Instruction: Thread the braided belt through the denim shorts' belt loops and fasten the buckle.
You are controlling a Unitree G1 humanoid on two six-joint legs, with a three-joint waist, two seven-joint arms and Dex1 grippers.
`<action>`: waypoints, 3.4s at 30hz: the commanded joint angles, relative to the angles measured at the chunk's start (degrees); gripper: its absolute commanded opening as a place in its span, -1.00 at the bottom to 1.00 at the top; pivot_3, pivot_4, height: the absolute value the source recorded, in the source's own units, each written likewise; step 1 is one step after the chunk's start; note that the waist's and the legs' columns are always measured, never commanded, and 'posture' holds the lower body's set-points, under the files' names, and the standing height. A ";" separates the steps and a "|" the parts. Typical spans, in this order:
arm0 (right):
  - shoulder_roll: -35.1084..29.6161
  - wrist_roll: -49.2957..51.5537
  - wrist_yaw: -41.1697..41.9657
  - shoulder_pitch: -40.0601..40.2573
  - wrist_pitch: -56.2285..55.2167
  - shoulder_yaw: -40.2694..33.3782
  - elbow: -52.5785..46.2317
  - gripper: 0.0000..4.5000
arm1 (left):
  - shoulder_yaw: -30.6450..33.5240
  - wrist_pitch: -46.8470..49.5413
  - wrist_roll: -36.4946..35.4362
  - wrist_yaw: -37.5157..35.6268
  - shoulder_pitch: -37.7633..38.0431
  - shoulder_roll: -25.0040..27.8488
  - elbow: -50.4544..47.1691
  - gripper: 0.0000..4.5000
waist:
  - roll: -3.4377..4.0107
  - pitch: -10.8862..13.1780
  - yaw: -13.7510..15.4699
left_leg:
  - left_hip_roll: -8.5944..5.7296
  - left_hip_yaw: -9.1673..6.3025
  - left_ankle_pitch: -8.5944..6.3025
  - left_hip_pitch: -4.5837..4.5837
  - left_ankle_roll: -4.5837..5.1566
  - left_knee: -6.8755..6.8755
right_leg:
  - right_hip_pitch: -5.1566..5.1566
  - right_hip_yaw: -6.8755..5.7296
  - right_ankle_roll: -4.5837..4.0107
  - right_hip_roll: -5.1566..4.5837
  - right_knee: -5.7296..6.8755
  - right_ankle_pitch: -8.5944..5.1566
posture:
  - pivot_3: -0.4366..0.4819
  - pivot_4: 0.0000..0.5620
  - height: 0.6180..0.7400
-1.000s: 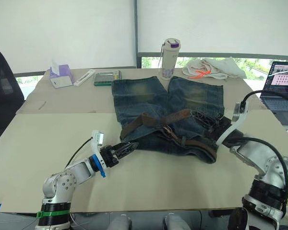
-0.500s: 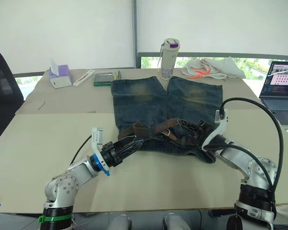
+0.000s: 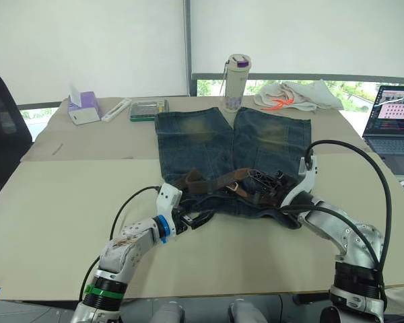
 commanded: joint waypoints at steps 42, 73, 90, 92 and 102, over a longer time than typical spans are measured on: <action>-3.62 27.62 -16.01 -3.41 -14.51 -0.74 -7.04 -1.00 | 19.10 14.28 -29.97 -7.09 -1.35 -3.39 -6.43 0.99 | -0.03 0.01 -0.34 | 0.28 0.05 -0.05 -0.08 0.11 0.04 | -0.11 0.15 0.14 0.25 0.03 -0.08 | -0.05 -0.47 1.00; 4.14 15.76 -10.87 -1.42 -18.78 11.82 -8.24 -1.00 | 20.87 12.88 -60.49 28.96 -7.83 -18.02 -2.84 0.32 | -0.02 0.01 -0.01 | -0.09 -0.04 -0.05 -0.03 0.11 0.08 | -0.05 0.11 -0.03 0.17 -0.01 0.02 | -0.05 -0.47 1.00; 0.20 13.47 -6.78 0.15 -16.65 11.79 -8.43 -1.00 | 22.14 14.85 -64.03 29.41 -6.82 -12.71 1.55 -0.99 | -0.02 0.01 -0.03 | -0.08 -0.04 -0.05 -0.03 0.11 0.08 | -0.05 0.09 -0.03 0.18 -0.02 0.02 | -0.05 -0.47 1.00; -0.91 11.01 -2.79 0.56 -16.22 12.07 -9.31 -1.00 | 22.08 15.24 -62.84 28.71 -6.69 -11.21 2.28 -0.99 | -0.02 0.01 -0.03 | -0.09 -0.03 -0.05 -0.02 0.11 0.08 | -0.05 0.09 -0.03 0.18 -0.02 0.02 | -0.05 -0.47 1.00; -17.93 -33.86 26.72 7.78 -27.63 26.13 -13.30 0.30 | 24.15 16.78 -60.87 29.47 -4.19 -4.68 4.42 -1.00 | -0.07 0.03 -0.04 | -0.10 0.08 -0.04 0.01 0.09 0.07 | -0.06 0.02 0.36 0.20 -0.06 -0.22 | -0.05 -0.47 1.00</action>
